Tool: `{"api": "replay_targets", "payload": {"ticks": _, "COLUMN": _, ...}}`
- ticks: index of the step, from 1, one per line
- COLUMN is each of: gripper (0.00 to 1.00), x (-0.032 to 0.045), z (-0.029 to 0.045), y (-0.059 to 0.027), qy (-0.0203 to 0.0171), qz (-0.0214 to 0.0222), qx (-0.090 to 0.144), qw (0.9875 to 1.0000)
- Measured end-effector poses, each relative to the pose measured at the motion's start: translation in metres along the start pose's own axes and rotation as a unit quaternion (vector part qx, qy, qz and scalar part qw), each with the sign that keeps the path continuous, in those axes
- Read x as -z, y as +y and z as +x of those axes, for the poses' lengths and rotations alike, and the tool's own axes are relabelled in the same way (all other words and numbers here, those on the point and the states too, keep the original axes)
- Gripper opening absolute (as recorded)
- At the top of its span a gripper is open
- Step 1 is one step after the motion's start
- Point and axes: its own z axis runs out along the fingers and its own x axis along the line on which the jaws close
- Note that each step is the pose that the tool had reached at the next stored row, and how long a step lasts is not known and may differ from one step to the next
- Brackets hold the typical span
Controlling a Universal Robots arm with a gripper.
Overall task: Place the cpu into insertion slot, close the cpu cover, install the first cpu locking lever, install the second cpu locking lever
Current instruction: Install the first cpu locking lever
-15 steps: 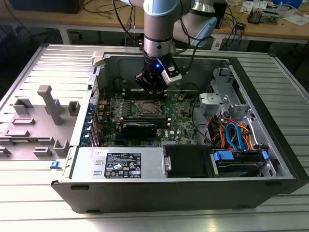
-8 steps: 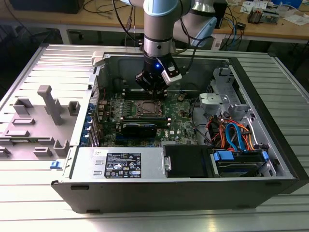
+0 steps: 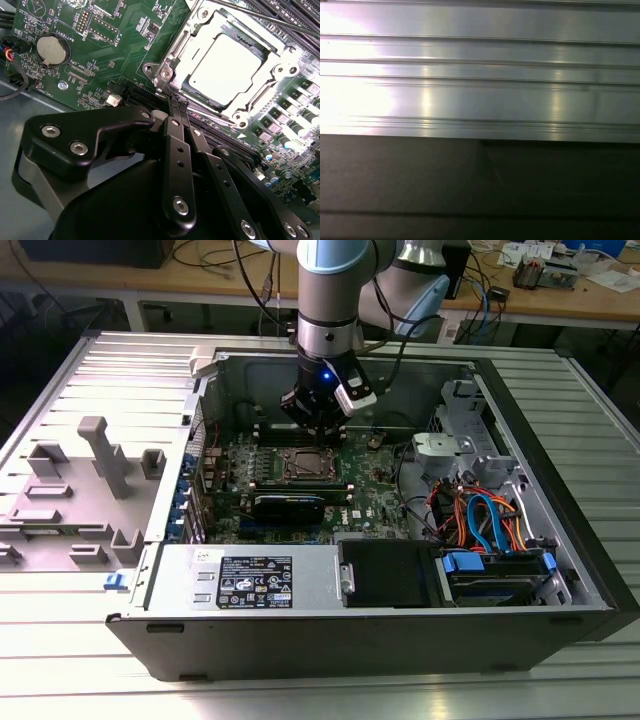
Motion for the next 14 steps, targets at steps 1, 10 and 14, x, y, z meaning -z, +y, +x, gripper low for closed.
{"api": "replay_targets", "payload": {"ticks": 1, "gripper": 0.11, "x": 0.0000, "z": 0.0000, "y": 0.0000, "qy": 0.0000, "qz": 0.0000, "qx": 0.000, "qw": 1.0000}}
{"api": "replay_targets", "payload": {"ticks": 10, "gripper": 0.11, "x": -0.0015, "z": 0.0001, "y": -0.0014, "qy": 0.0001, "qz": 0.0016, "qx": 0.000, "qw": 1.0000}}
{"api": "replay_targets", "payload": {"ticks": 14, "gripper": 0.11, "x": -0.0029, "z": 0.0001, "y": -0.0025, "qy": 0.0001, "qz": 0.0018, "qx": 0.000, "qw": 1.0000}}
